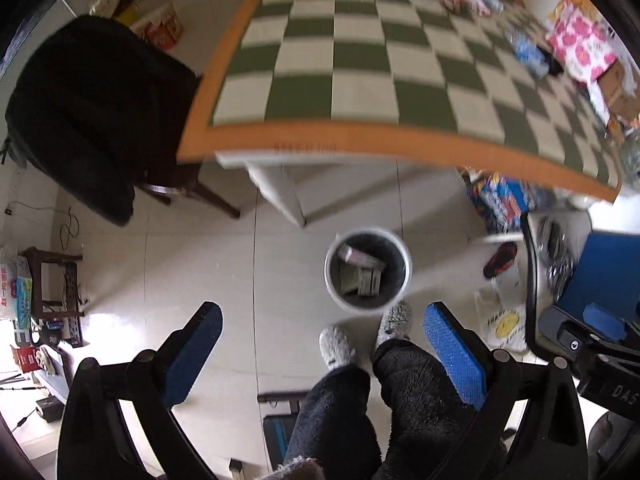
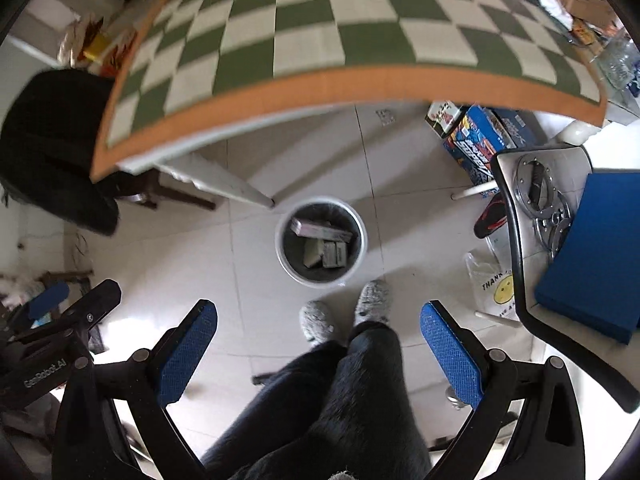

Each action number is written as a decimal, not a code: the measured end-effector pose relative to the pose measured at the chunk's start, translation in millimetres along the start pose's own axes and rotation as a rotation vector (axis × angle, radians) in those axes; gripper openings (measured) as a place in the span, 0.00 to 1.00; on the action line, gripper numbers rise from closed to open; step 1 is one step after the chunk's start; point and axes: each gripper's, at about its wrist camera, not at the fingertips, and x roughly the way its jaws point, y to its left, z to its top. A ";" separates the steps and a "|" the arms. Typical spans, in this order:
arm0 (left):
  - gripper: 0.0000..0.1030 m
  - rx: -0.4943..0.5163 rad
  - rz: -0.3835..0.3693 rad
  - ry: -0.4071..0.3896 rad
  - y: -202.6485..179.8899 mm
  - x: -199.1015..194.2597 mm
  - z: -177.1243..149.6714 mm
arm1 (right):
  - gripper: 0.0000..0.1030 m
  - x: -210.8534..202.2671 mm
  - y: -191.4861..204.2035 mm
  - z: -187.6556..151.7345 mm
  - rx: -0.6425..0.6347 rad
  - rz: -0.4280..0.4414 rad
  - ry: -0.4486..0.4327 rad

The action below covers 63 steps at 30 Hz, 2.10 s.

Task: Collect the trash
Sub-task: 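Move both tools back up toward the table, then grasp the clear plastic bag with the right tool while the left tool grasps the red snack wrapper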

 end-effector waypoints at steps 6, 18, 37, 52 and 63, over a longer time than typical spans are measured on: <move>1.00 0.005 0.039 -0.097 -21.7 -17.0 75.3 | 1.00 -42.3 -18.8 63.2 0.106 0.049 -0.068; 1.00 0.197 0.256 -0.174 -118.7 23.1 272.5 | 1.00 -24.2 -112.3 315.5 0.181 -0.048 -0.110; 1.00 0.888 0.194 -0.014 -303.4 148.9 505.3 | 0.29 83.7 -190.5 510.5 0.265 0.012 0.025; 0.53 0.822 -0.076 0.180 -308.6 179.5 522.4 | 0.29 99.1 -214.7 546.4 0.345 0.025 0.070; 0.36 0.360 -0.116 0.313 -260.8 161.1 431.7 | 0.29 93.2 -195.5 518.6 0.248 0.032 0.100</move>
